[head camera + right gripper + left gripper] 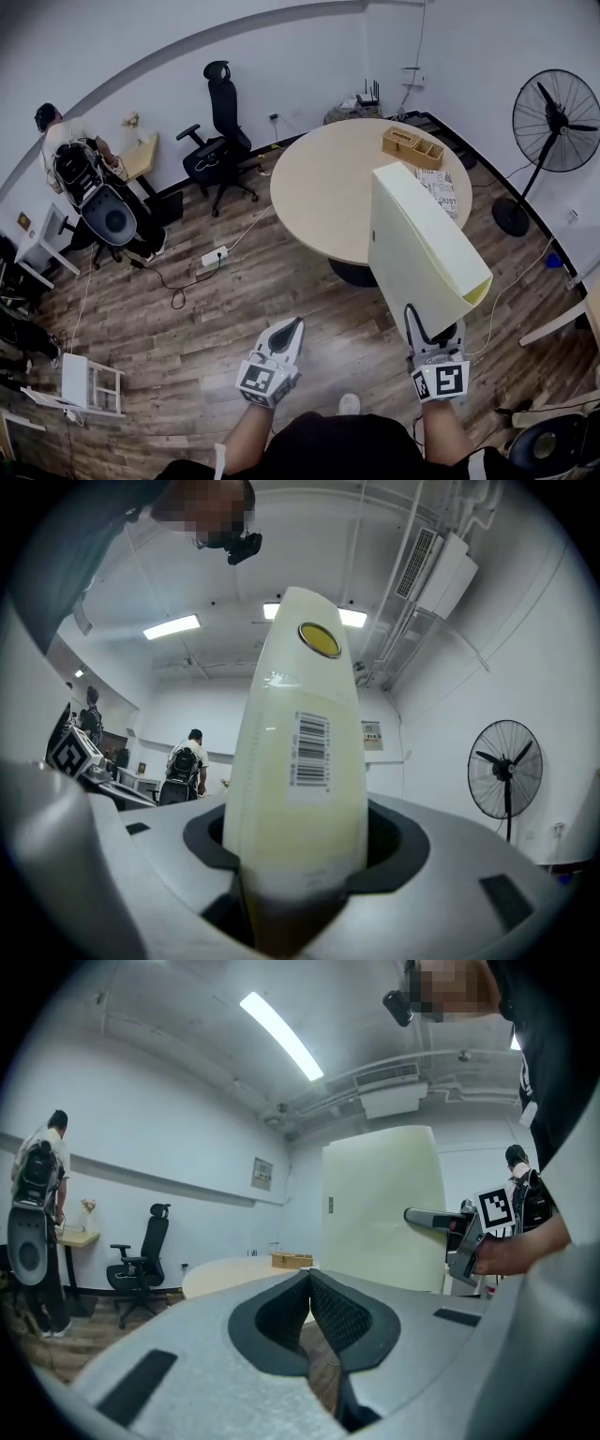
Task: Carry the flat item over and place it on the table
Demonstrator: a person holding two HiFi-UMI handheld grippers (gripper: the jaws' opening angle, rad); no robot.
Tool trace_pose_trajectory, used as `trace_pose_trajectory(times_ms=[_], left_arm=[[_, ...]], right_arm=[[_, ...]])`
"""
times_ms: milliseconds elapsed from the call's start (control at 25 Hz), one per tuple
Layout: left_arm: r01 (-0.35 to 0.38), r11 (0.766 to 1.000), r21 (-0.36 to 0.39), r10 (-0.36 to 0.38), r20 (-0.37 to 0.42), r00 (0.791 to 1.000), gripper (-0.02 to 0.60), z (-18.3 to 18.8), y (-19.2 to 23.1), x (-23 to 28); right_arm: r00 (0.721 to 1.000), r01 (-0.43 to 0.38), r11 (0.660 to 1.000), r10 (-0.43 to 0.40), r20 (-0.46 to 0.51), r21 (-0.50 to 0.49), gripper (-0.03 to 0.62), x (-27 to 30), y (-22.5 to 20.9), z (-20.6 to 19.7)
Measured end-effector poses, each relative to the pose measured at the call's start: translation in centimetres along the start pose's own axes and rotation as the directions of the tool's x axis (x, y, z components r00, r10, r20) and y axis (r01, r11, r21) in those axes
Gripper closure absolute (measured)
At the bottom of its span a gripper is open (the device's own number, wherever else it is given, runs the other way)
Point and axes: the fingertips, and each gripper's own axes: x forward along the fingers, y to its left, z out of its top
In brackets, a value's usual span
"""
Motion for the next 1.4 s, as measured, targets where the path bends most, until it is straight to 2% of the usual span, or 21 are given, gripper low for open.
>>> trace_pose_trajectory(times_ms=[240,520,880,1400], left_arm=[[-0.021,1.0,-0.018,0.021,-0.017,1.0,0.575,-0.2,1.4,2.7],[-0.019,1.0,-0.017,0.019,-0.019,1.0,0.575,-0.4,5.0,6.6],[0.007,1.0,-0.016,-0.007,-0.006,1.0,0.575,1.1,13.0,13.7],[0.107,0.994,0.014,-0.107,-0.016,0.994,0.575,2.9,23.7,23.5]], right_arm=[[1.0,-0.008,1.0,0.008,0.0,0.026,0.324,3.3,-1.8,-1.1],[1.0,-0.015,0.999,0.015,-0.002,0.03,0.324,8.3,-2.4,-2.7],[1.0,0.006,1.0,-0.006,-0.004,0.017,0.326,18.3,-2.8,-4.4],[0.996,0.087,0.996,-0.087,-0.024,-0.009,0.326,30.7,-2.8,-6.3]])
